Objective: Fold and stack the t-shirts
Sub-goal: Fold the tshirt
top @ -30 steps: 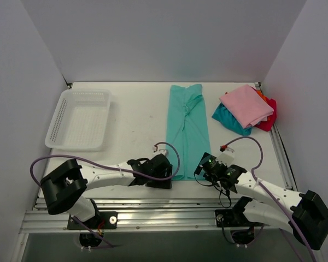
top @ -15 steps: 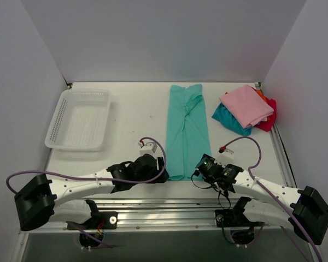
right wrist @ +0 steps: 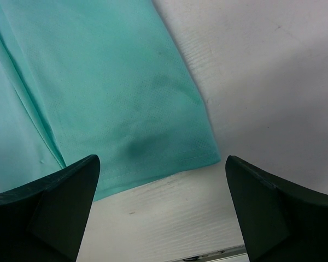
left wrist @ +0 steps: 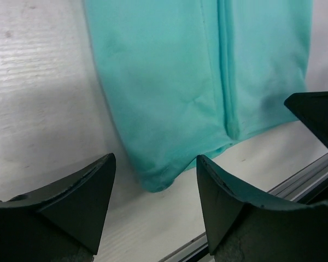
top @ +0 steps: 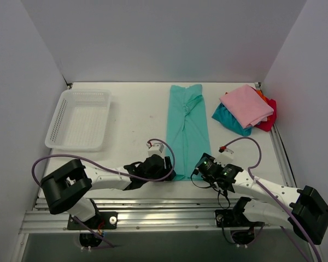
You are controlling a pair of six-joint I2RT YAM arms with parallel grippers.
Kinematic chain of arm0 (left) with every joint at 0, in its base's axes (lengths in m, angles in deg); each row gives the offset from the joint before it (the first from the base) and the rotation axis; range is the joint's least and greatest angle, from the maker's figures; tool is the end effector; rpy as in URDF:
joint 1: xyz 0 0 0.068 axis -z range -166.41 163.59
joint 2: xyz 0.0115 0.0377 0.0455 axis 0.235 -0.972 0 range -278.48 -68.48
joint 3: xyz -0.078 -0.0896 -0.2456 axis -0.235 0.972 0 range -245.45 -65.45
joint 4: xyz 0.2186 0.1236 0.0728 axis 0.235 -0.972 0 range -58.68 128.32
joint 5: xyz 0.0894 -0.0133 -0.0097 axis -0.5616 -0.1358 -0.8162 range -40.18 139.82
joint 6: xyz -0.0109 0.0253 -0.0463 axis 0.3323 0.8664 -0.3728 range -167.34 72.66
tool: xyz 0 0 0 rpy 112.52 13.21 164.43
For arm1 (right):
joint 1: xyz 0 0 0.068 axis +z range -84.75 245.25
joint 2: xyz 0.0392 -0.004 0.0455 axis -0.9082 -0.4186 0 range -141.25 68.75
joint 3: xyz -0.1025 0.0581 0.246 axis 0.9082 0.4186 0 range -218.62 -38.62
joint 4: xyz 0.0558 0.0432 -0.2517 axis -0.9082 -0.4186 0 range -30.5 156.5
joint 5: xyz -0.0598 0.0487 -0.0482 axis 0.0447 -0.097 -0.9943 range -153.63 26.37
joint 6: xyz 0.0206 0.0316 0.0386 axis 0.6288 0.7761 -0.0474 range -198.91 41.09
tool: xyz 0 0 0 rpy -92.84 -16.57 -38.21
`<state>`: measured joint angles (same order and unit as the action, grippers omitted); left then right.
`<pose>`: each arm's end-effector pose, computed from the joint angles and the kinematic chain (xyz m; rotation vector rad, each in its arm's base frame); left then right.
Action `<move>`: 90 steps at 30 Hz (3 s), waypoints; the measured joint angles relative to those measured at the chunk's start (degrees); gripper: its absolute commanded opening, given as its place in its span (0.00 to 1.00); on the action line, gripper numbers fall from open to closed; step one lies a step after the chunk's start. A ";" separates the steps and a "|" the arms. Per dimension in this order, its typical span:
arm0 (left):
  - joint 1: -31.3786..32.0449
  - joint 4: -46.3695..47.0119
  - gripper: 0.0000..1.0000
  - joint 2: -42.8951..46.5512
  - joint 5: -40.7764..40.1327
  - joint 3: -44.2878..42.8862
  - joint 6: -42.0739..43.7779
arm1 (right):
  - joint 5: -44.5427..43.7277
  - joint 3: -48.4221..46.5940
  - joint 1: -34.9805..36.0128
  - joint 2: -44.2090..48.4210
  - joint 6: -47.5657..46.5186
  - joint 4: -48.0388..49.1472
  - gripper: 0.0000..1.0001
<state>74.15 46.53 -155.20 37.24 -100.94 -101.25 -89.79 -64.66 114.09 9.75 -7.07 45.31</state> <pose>0.1466 -0.2440 0.1494 0.0245 2.4239 -0.7404 0.1332 0.1284 0.1709 0.6600 2.3328 0.4017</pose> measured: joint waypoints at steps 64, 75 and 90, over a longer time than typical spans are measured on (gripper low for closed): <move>-11.45 4.55 0.59 9.55 17.62 8.44 3.63 | 18.56 1.31 -19.23 -2.47 -13.62 2.51 0.00; -10.78 6.08 0.58 4.50 20.15 7.37 2.34 | 18.56 1.27 -19.37 -2.47 -14.16 2.51 0.00; -10.34 11.45 0.44 -1.40 23.76 5.49 0.46 | 18.56 1.27 -19.56 -2.43 -14.51 2.49 0.00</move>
<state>63.81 57.98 -156.59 61.00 -95.45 -100.79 -71.23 -63.39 94.53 7.32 -21.59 47.80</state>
